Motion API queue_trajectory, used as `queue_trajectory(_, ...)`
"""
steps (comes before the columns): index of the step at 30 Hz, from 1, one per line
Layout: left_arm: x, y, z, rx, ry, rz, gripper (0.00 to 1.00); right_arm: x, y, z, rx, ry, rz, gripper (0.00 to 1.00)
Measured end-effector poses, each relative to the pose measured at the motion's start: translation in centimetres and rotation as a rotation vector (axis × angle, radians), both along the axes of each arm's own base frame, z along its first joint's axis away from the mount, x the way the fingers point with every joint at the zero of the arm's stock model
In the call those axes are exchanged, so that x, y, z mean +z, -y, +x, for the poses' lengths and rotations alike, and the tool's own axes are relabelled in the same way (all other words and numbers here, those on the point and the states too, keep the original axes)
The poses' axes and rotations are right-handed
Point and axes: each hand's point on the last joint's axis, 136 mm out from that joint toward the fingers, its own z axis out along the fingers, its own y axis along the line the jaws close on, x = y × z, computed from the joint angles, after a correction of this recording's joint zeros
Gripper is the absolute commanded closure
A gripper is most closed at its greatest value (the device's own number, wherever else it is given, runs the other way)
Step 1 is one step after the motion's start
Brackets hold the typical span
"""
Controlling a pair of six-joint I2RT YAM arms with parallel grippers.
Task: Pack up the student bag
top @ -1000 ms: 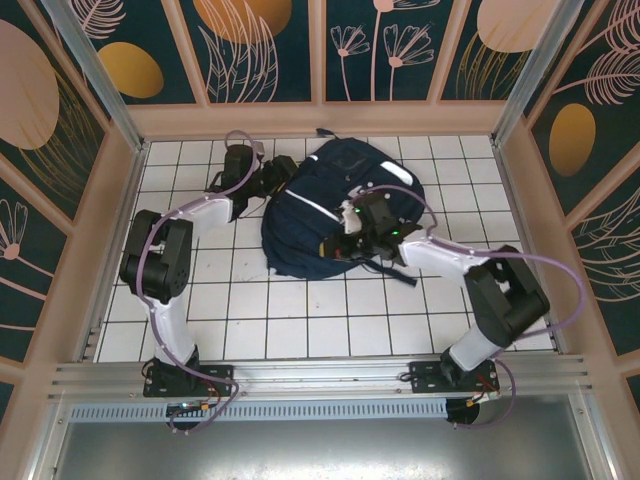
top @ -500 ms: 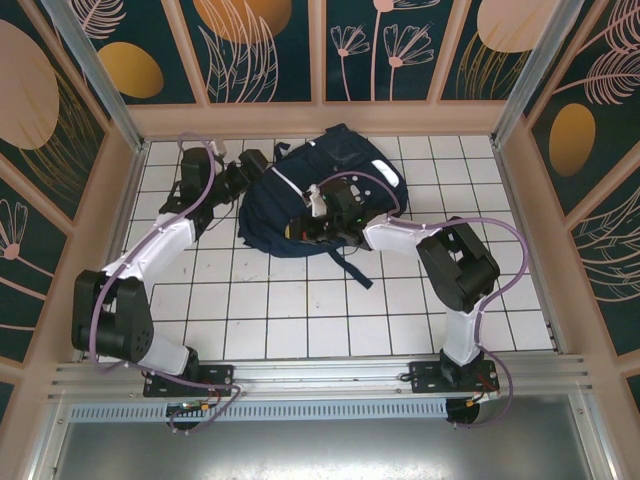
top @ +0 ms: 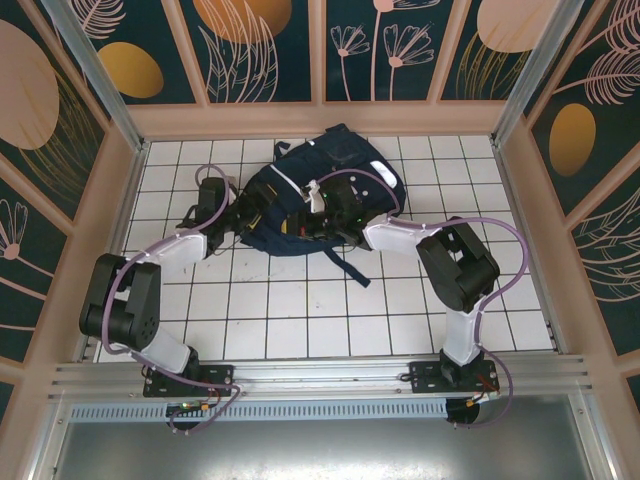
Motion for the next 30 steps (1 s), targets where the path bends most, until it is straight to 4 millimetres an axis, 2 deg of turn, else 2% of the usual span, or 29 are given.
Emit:
queue_trajectory(1,-0.3,0.1,0.1,0.002,-0.006,-0.010,0.31,0.0,0.0,0.0,0.001,-0.001,0.001,1.00)
queue_trajectory(4,-1.7,0.5,0.7,0.009,-0.020,-0.034,0.70,0.0,0.0,-0.1,0.002,-0.002,0.001,1.00)
queue_trajectory(6,-2.6,0.7,1.1,0.011,-0.030,-0.046,0.87,0.0,0.0,-0.1,0.003,-0.002,-0.001,1.00)
queue_trajectory(7,-3.1,0.9,1.2,0.009,-0.038,-0.058,1.00,-0.1,0.0,-0.1,-0.001,-0.003,-0.006,1.00)
queue_trajectory(12,-3.6,1.5,1.5,-0.011,-0.041,-0.084,1.00,-1.5,0.8,-0.1,-0.016,0.001,-0.068,1.00)
queue_trajectory(16,-3.6,1.6,1.6,-0.019,-0.044,-0.073,1.00,-2.7,2.7,-1.0,-0.017,0.030,-0.163,1.00)
queue_trajectory(22,-3.8,1.7,1.2,-0.034,-0.050,-0.059,1.00,-4.1,7.5,-1.2,-0.045,0.048,-0.296,1.00)
queue_trajectory(26,-2.8,2.0,1.0,-0.042,-0.033,-0.064,1.00,-4.1,11.8,0.7,-0.115,0.058,-0.352,1.00)
queue_trajectory(30,-1.9,2.6,0.7,-0.060,-0.015,-0.070,1.00,-3.1,13.7,1.9,-0.142,0.085,-0.361,1.00)
